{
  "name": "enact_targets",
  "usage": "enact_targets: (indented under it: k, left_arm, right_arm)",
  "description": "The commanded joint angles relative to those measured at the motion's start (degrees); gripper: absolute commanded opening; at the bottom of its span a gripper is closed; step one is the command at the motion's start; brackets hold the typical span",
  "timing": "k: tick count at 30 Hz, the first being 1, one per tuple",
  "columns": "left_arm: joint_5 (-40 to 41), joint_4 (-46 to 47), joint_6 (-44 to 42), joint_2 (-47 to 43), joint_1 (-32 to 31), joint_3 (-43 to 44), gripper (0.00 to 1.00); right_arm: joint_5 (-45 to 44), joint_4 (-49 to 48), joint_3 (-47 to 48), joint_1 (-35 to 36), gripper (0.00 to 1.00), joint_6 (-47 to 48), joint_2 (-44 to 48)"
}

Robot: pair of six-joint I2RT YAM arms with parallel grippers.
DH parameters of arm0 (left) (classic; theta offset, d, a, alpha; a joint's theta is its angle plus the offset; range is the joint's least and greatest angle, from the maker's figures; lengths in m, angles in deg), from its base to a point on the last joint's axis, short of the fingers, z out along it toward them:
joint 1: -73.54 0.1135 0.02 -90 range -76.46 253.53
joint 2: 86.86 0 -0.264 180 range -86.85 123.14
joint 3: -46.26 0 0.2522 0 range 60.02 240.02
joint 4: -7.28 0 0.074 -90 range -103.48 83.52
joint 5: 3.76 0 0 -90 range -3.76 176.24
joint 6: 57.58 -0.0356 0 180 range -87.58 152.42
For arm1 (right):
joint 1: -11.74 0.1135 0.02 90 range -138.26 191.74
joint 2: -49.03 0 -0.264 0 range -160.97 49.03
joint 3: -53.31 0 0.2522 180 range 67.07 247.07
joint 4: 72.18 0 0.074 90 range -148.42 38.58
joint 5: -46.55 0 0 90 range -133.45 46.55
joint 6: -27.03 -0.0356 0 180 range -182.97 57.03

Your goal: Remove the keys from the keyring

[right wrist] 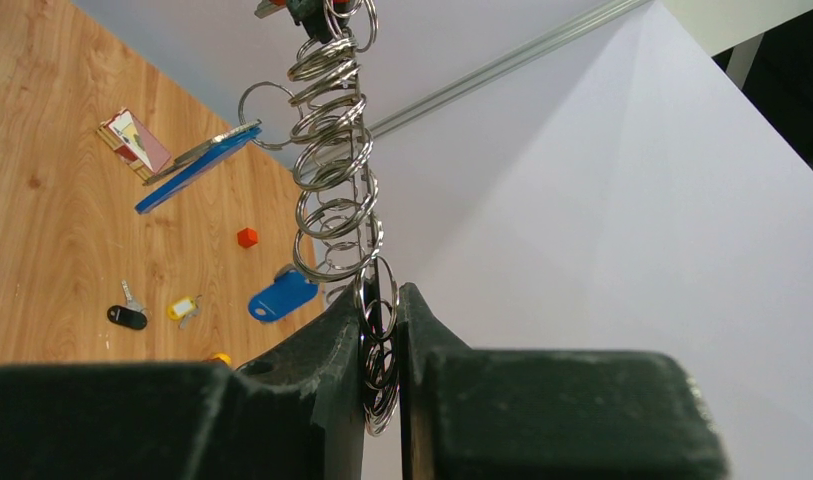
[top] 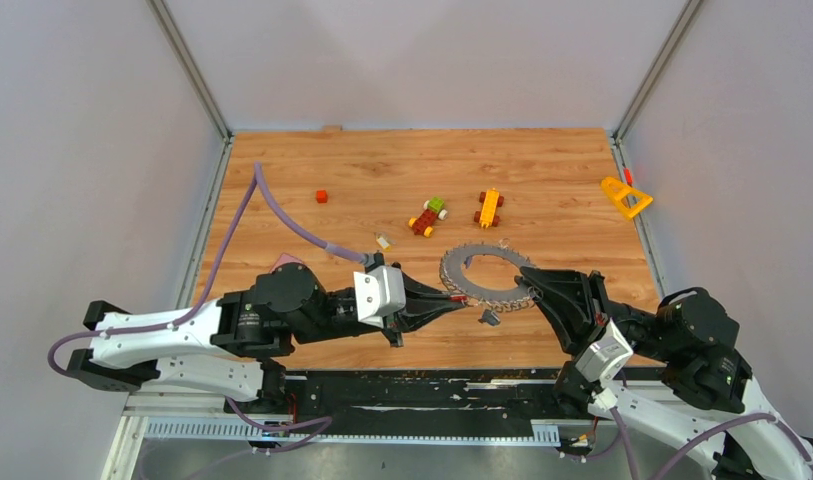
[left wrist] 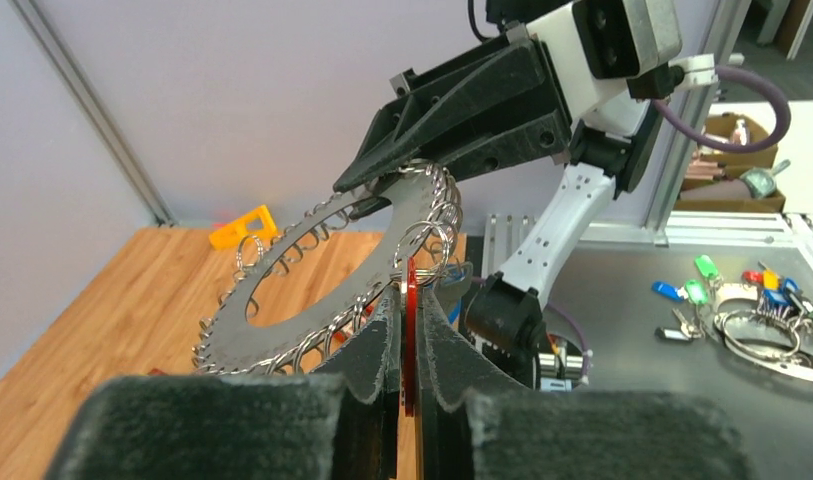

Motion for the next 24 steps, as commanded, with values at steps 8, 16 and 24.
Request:
enact_targets:
  k: [8,16,24]
  left_arm:
    - [0.6,-14.4,-0.8,2.7,-0.1,9.9,0.0]
    - [0.4,-28.0,-1.7,7.5,-0.1,22.6,0.0]
    - [1.1,-38.6,-3.6,12.8,0.0,32.5,0.0]
  right_arm:
    - [2.0,-0.5,0.7,0.1,0.0,-5.6,0.8]
    - [3.6,-0.3,-1.4,0.1,0.0,-14.2,-0.4]
    - [3.5,0.1,-3.9,0.0,0.0,-19.1,0.1]
